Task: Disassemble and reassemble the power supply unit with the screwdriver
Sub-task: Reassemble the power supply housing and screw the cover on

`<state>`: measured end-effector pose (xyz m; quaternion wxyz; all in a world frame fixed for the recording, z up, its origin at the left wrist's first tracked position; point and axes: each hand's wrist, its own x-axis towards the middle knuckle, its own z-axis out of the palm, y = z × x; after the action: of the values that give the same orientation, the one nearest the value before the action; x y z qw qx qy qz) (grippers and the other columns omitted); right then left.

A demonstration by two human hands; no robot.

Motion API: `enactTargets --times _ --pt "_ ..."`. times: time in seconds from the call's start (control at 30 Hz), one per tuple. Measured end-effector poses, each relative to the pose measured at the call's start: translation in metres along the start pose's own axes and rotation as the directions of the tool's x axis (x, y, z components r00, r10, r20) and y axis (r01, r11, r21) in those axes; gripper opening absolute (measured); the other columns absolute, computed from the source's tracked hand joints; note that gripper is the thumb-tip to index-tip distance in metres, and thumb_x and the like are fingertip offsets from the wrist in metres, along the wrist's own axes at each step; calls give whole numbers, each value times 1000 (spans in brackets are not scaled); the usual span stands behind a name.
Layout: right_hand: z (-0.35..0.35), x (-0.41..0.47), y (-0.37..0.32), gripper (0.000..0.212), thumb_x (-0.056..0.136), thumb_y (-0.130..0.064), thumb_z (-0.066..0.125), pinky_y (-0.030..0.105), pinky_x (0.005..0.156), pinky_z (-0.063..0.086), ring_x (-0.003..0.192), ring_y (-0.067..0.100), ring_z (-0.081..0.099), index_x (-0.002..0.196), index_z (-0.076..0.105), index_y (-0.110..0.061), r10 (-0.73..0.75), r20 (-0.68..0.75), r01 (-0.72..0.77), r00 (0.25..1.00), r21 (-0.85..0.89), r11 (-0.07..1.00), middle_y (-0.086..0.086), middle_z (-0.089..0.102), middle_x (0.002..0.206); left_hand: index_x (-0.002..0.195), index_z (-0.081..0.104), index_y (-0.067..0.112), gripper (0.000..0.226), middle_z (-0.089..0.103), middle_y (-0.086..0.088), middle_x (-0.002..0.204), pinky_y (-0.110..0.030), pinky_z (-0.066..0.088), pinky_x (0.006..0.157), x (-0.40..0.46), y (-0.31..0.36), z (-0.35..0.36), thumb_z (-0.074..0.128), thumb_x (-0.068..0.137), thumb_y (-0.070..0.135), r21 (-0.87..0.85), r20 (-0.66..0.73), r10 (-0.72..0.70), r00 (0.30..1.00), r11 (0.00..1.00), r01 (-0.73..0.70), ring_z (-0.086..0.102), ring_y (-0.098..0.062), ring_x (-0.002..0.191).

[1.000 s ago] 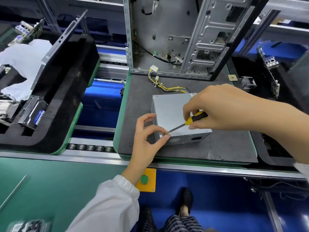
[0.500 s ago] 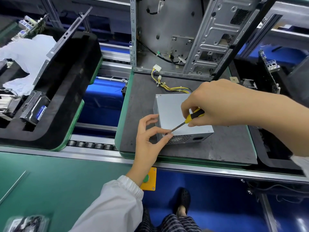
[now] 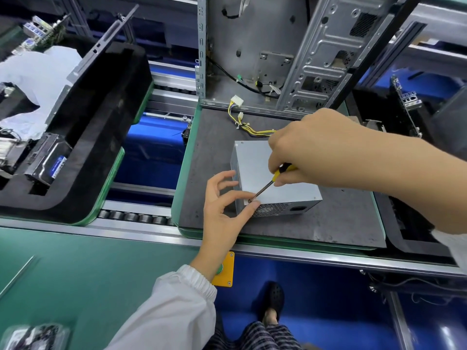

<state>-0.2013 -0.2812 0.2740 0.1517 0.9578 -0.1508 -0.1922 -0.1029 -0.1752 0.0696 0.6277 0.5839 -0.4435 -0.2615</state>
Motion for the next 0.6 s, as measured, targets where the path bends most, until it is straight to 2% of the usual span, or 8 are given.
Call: enactTargets --times 0.1,0.17,0.27,0.33,0.43,0.47,0.53,0.6 --pt "-5 4 -4 29 90 -53 52 24 48 23 67 25 44 79 54 -26 -13 3 13 1000 -117 993 -5 59 91 90 72 17 16 48 0 127 -20 45 93 1 1 -2 79 77 23 -13 17 10 1000 1000 -10 54 -16 116" --pt "-7 6 -7 31 90 -53 52 26 51 28 68 28 46 77 45 -25 -27 -14 25 1000 -125 992 -2 59 91 84 69 17 13 51 1 122 -21 47 90 2 1 -4 80 77 19 -14 22 1 1000 1000 -1 54 -15 115" --pt "-5 6 -8 31 89 -50 53 29 57 33 75 29 52 103 51 -23 -27 6 27 1000 -53 998 -5 54 85 81 68 18 13 53 3 118 -27 49 90 2 0 -5 81 78 15 -20 33 -47 998 999 47 54 -18 117" --pt "-5 6 -7 28 86 -38 59 30 55 34 71 24 44 106 46 -24 -40 76 38 996 30 999 -7 45 81 81 68 21 14 53 6 118 -31 50 92 2 2 -5 81 78 15 -19 42 -73 996 997 74 54 -18 117" --pt "-10 7 -2 11 87 -28 59 30 55 34 71 23 45 91 50 -25 -60 101 57 993 39 998 -3 50 93 81 68 25 15 51 8 118 -27 49 93 4 5 -6 81 78 16 -1 69 -74 995 997 74 53 -14 117" --pt "-13 8 -1 16 88 -33 59 29 55 33 70 25 46 81 49 -23 -43 83 42 996 7 999 -2 49 86 81 68 25 16 50 9 119 -24 47 94 4 6 -7 81 78 16 10 81 -75 994 997 74 52 -12 117" --pt "-17 11 -1 42 93 -40 53 30 56 33 65 28 43 64 32 -19 -14 59 20 998 -98 995 -2 36 66 80 69 25 16 49 10 119 -21 45 94 5 7 -7 81 77 15 31 94 -85 992 996 83 52 -9 118" --pt "-15 15 -2 46 98 -42 44 31 56 35 59 27 36 63 27 -16 -16 35 22 999 -166 986 -2 26 61 80 71 22 13 49 9 118 -25 46 95 5 8 -8 81 77 15 44 95 -93 991 995 89 51 -10 118"
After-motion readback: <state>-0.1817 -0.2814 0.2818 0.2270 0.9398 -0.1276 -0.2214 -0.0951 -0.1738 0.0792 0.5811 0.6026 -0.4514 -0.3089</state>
